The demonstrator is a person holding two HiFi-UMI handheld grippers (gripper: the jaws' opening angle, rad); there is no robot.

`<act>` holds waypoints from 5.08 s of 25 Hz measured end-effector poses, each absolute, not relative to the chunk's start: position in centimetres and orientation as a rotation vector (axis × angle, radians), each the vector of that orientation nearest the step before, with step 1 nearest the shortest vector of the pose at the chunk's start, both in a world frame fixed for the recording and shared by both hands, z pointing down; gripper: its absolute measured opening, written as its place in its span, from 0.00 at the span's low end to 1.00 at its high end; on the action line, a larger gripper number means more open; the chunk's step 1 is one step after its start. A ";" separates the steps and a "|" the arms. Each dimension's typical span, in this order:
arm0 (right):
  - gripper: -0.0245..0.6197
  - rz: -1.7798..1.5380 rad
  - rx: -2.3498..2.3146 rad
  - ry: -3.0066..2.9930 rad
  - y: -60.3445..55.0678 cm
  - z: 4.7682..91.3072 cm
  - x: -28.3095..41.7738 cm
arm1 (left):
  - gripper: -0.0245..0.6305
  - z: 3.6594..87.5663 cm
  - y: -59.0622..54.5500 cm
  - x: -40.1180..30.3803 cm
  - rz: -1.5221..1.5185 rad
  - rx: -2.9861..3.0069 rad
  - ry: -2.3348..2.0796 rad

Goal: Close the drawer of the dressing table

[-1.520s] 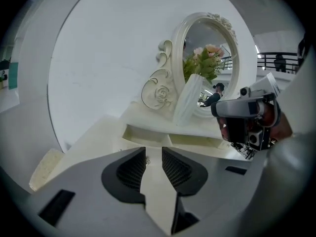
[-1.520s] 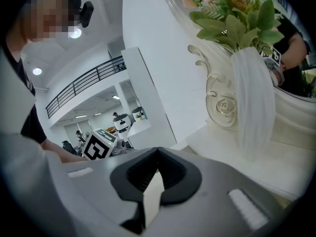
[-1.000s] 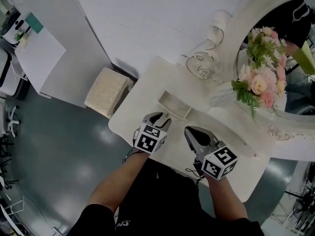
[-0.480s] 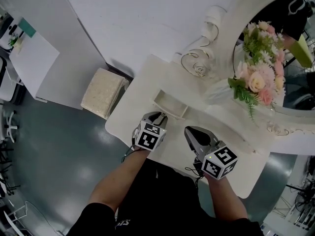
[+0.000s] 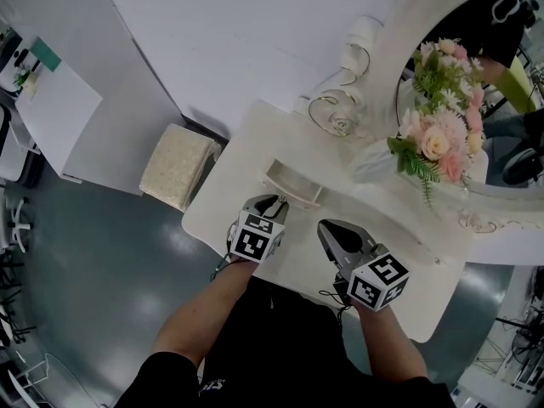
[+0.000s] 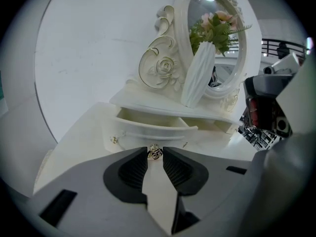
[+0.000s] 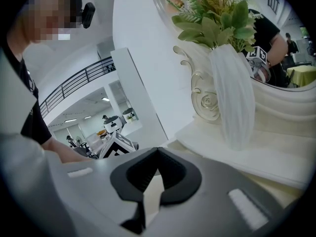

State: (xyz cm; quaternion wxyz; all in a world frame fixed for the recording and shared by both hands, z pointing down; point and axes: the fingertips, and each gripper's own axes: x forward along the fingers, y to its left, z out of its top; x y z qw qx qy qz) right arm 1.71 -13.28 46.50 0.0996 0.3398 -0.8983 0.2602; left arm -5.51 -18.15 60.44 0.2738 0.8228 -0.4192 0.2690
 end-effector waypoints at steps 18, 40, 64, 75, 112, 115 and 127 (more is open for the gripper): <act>0.05 0.813 1.075 -2.618 -13.1 47.5 2.8 | 0.19 60.9 -20.5 -5.0 0.740 2.250 -1.085; 0.05 0.860 1.199 -2.558 -12.5 49.1 4.5 | 0.19 61.5 -23.8 -3.3 0.767 2.315 -1.005; 0.05 0.832 1.364 -2.501 -9.5 47.8 7.2 | 0.23 58.7 -23.9 -2.9 0.759 2.430 -1.046; 0.05 0.678 1.476 -2.593 -6.9 41.8 11.5 | 0.19 51.5 -18.8 -2.7 0.609 2.472 -1.100; 0.05 0.154 1.793 -2.711 -0.3 29.5 29.3 | 0.05 31.5 -7.5 8.7 0.373 2.781 -1.259; 0.05 0.098 1.727 -2.736 -0.9 28.7 26.4 | 0.05 31.2 -7.8 7.1 0.284 2.739 -1.293; 0.05 0.146 1.663 -2.713 -1.5 30.4 23.5 | 0.05 32.6 -8.5 4.2 0.257 2.708 -1.266</act>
